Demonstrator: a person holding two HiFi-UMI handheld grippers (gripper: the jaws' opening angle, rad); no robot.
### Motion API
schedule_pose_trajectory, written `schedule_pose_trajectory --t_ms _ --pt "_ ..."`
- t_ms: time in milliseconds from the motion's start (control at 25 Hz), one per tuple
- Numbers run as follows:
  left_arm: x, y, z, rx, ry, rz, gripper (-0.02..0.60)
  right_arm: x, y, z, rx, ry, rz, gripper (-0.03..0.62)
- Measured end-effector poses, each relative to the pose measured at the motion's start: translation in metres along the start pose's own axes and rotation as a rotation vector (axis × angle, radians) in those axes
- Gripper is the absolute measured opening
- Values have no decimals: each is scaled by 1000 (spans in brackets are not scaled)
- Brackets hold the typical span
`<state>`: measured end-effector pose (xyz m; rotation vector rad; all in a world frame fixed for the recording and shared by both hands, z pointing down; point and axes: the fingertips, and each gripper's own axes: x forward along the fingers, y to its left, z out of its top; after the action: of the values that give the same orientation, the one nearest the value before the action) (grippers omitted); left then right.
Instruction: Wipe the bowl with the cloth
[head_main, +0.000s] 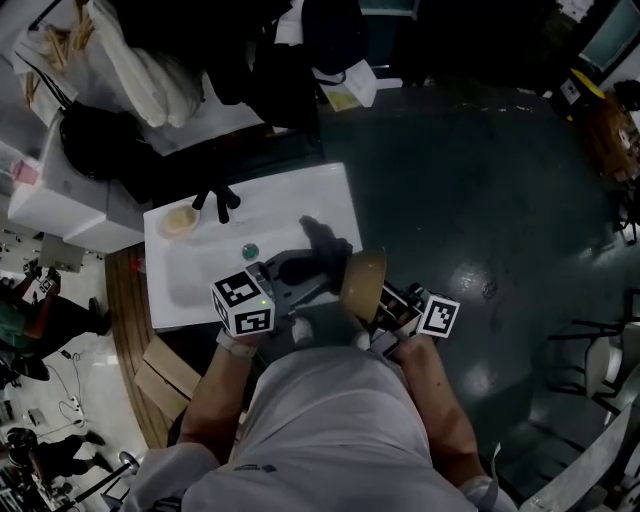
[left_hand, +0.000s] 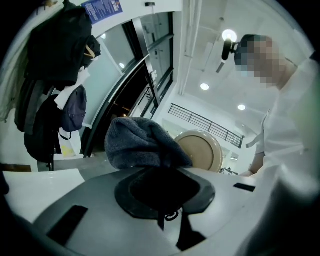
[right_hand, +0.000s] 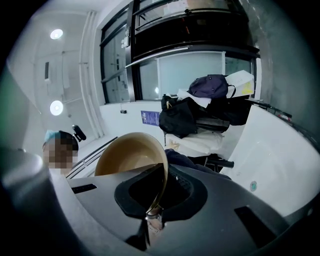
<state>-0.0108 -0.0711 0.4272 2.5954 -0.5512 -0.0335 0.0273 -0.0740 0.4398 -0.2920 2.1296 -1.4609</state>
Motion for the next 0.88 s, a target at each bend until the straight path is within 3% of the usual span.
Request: schedule_pose_trajectory --t_ms 200,360,640,880 --pt "-9 -6 14 15 -83 -19 66 -7 -18 -8 -15 32 -96 31" --pt "-11 -24 19 59 -101 -78 64 -13 -25 -6 26 -4 -113 31" --pt "-14 -42 3 38 -41 -169 63 -16 -26 0 83 -68 -106 31" --pt "-15 -44 -8 6 -12 -180 64 -13 -22 0 107 -59 -75 31"
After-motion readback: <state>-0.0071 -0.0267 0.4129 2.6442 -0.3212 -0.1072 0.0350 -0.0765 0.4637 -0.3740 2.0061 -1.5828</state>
